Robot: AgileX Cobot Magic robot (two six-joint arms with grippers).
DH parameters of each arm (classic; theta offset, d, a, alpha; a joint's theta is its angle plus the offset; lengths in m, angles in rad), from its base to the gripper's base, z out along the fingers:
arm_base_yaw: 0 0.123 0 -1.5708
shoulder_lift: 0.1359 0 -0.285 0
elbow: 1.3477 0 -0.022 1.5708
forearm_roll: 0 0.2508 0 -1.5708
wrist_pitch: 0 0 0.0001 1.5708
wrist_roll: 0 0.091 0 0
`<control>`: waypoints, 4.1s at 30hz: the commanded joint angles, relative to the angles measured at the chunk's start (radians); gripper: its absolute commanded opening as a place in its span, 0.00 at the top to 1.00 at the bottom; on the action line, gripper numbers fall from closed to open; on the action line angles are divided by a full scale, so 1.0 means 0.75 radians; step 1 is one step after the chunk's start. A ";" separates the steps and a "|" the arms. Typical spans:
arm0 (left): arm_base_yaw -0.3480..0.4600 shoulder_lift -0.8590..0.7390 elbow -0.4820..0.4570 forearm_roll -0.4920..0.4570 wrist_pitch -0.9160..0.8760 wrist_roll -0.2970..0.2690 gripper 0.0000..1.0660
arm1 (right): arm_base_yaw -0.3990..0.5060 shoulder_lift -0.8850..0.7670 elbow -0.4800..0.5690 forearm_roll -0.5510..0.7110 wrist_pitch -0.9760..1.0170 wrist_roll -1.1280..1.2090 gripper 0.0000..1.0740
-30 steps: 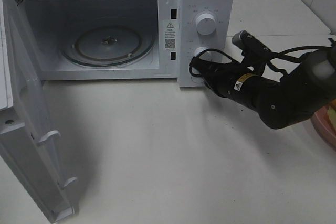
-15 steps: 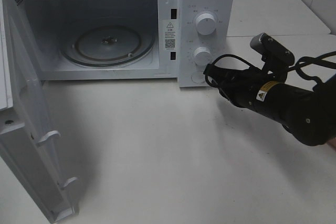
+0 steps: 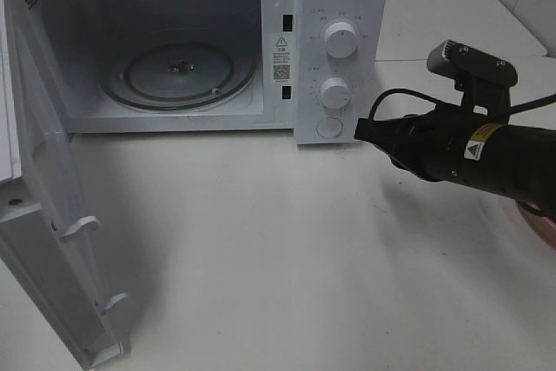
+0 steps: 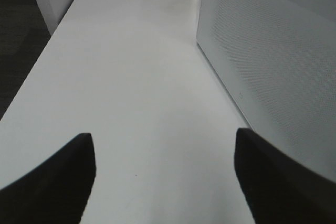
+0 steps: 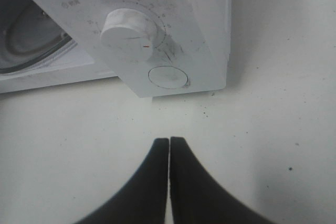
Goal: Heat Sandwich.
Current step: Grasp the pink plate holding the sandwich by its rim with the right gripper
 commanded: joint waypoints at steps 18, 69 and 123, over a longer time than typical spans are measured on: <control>-0.009 -0.005 0.004 0.000 -0.017 0.001 0.33 | -0.004 -0.268 -0.468 -0.089 1.192 -0.319 0.39; -0.009 -0.005 0.004 0.000 -0.017 0.001 0.33 | -0.500 0.004 -0.620 -0.113 1.723 -0.505 0.30; -0.009 -0.005 0.004 0.000 -0.017 0.001 0.33 | -0.500 0.347 -0.573 -0.343 1.531 -0.368 1.00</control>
